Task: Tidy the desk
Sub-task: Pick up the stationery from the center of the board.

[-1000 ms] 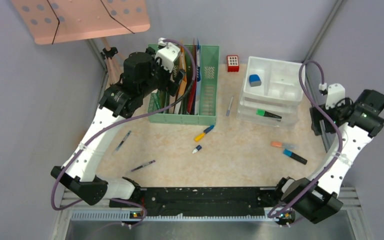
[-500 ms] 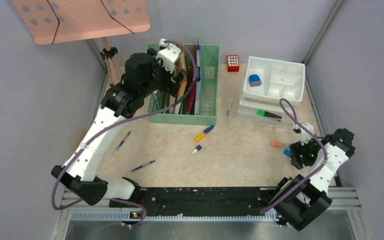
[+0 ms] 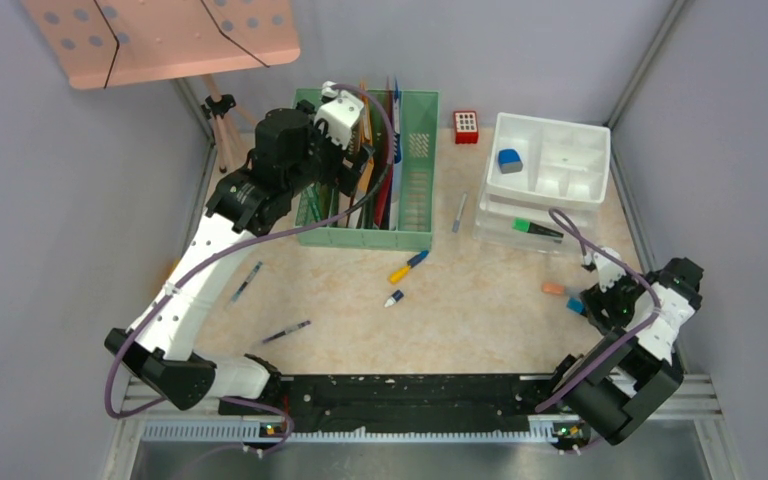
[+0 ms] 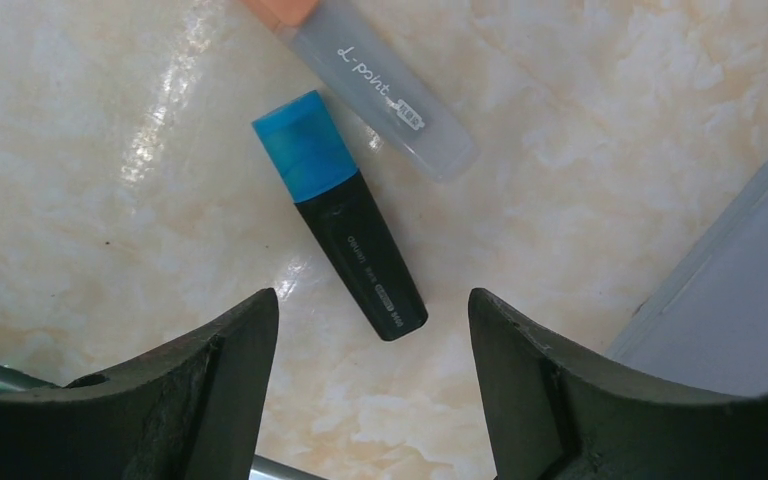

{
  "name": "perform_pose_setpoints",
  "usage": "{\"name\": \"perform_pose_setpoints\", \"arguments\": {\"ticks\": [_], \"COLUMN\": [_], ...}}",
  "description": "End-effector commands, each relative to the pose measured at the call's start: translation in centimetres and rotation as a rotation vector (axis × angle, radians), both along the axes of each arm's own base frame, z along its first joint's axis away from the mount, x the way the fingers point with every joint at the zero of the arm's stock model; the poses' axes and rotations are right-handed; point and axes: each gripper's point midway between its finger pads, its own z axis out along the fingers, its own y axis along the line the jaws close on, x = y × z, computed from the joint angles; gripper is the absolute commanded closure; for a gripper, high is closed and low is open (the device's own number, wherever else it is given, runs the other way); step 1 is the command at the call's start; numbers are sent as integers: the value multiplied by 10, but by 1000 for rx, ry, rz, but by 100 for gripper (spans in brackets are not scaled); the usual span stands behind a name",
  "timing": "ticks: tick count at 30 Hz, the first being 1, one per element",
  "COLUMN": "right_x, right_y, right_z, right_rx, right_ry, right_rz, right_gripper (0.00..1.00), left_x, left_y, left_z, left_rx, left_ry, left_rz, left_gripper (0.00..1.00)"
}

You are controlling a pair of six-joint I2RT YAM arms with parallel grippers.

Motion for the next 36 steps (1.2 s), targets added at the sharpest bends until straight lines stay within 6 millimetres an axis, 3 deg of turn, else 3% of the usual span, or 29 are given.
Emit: {"name": "perform_pose_setpoints", "arguments": {"ticks": [1, 13, 21, 25, 29, 36], "right_x": [12, 7, -3, -5, -11, -29], "right_y": [-10, -9, -13, -19, -25, -34], "right_z": [-4, -34, -46, -38, -24, 2], "right_rx": [-46, -23, -57, -66, -65, -95], "right_ry": [-42, 7, 53, 60, 57, 84], "right_rz": [70, 100, 103, 99, 87, 53], "right_gripper": [32, 37, 54, 71, 75, 91], "left_x": [9, 9, 7, 6, 5, 4], "left_y": [-2, -2, -2, -2, -1, -1], "left_z": [16, 17, 19, 21, 23, 24], "left_rx": [-29, -26, -28, -32, -32, -35], "left_ry": [-59, -57, -60, -63, -68, -75], "left_rz": [6, 1, -2, -5, -8, -10], "left_gripper": [1, 1, 1, 1, 2, 1]}}
